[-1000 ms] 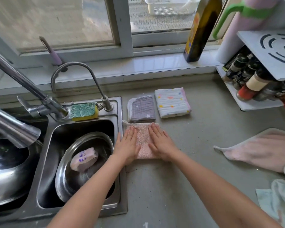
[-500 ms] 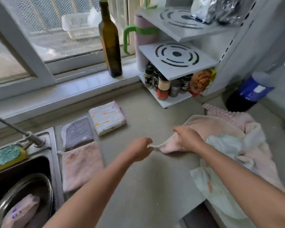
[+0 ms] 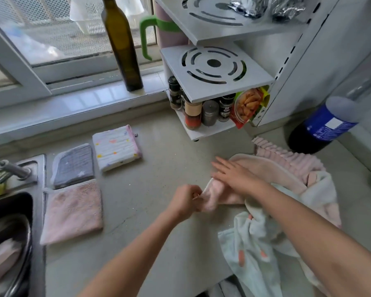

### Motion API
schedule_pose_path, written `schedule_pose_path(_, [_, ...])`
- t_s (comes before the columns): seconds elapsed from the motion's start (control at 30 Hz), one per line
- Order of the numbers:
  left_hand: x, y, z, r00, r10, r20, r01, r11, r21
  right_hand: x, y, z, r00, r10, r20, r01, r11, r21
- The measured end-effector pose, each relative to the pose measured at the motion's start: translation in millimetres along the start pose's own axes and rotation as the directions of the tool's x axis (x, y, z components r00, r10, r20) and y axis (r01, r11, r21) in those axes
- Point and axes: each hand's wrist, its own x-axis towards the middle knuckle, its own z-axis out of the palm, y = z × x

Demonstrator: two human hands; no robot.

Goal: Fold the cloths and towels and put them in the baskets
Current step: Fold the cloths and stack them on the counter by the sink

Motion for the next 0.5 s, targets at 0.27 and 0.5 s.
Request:
schedule_pose_path(0.27, [-59.4, 20.9, -72.4, 0.897, 0.348, -0.273, -0.28, 0.924, 0.26, -13.2, -14.3, -43.8, 0.817, -0.129, -0.562, 0.251, 0.957, 0.144])
schedule_pose_path(0.5, [-71.8, 20.3, -113.1, 0.714, 0.503, -0.487, -0.14, 0.784, 0.605, -26.4, -62.5, -85.8, 0.746, -0.103, -0.658, 0.269, 0.95, 0.156])
